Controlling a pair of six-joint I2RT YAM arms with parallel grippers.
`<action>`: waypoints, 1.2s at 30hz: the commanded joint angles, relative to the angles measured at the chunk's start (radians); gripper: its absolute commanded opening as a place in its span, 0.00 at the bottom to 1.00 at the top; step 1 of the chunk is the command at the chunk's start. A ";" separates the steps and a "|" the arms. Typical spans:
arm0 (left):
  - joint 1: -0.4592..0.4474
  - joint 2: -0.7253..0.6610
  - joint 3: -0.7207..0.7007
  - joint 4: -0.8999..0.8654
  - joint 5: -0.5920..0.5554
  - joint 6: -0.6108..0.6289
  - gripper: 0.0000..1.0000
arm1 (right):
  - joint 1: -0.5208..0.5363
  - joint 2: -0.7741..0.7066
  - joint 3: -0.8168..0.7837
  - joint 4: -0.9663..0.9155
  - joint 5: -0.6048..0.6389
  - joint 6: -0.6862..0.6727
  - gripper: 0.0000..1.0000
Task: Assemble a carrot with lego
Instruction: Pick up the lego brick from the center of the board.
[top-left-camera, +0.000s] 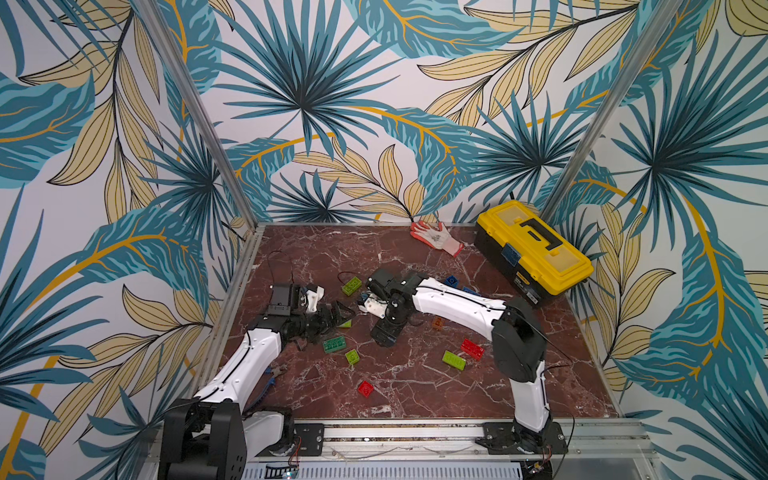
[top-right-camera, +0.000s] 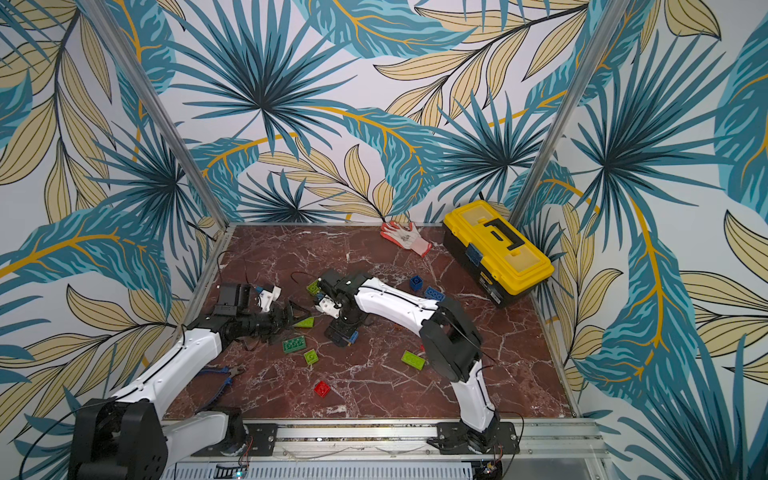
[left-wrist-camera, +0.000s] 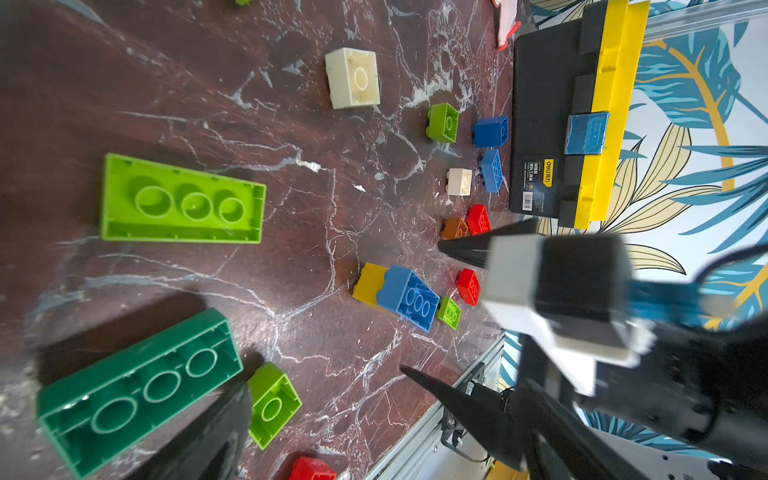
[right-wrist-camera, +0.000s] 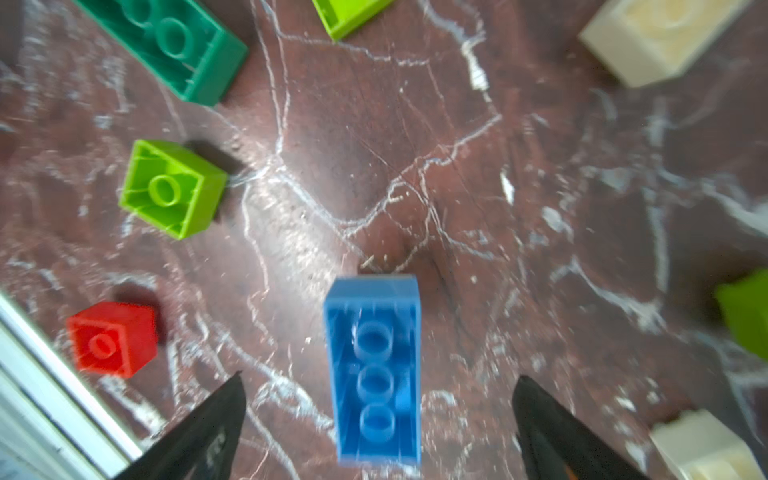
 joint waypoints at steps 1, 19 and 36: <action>0.012 -0.025 0.026 -0.008 0.003 0.024 0.99 | -0.017 -0.198 -0.108 -0.001 0.056 0.031 0.99; 0.011 -0.037 0.033 0.017 0.067 0.030 0.99 | -0.531 -0.437 -0.416 0.097 0.195 -0.271 0.95; 0.014 -0.035 0.027 0.029 0.058 0.030 0.99 | -0.631 -0.281 -0.564 0.250 0.043 -0.369 0.68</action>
